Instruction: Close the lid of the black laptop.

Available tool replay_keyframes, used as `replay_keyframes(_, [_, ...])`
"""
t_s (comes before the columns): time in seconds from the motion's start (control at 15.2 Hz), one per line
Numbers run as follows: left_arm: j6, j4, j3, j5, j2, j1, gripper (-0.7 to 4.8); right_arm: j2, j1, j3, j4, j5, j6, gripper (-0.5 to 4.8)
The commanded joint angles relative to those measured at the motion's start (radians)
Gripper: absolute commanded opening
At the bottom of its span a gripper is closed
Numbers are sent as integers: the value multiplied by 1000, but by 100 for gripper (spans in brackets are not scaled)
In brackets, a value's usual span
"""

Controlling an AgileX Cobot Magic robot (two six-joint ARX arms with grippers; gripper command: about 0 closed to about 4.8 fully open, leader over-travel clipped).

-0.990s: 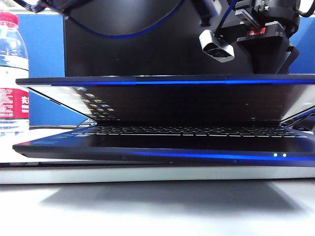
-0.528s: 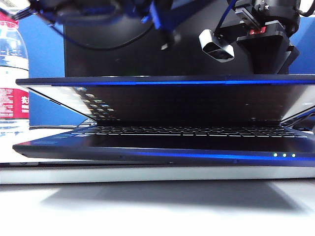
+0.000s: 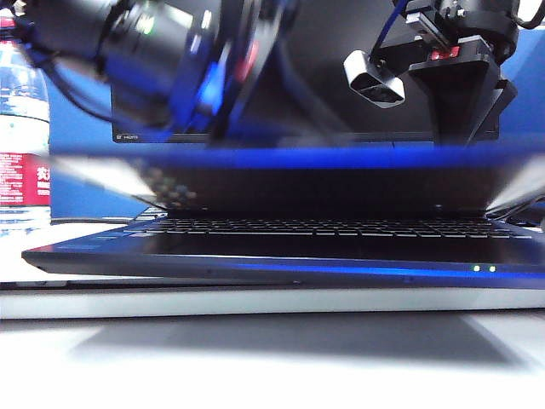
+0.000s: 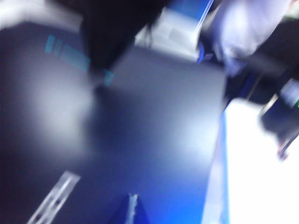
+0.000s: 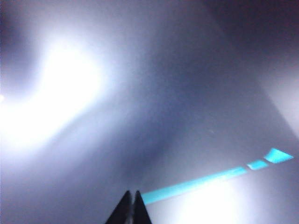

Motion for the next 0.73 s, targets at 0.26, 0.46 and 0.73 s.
replay_keyframes(0.26, [84, -115, 4, -35, -4, -2, -5, -3, 1, 1, 6, -13, 3, -6])
replay_keyframes(0.46, [85, -115, 4, -11, -4, -2, -4, -3, 1, 1, 13, -29, 3, -6])
replay_keyframes(0.73, [85, -105, 4, 37, -4, -2, -4, -3, 1, 1, 60, -101, 3, -6])
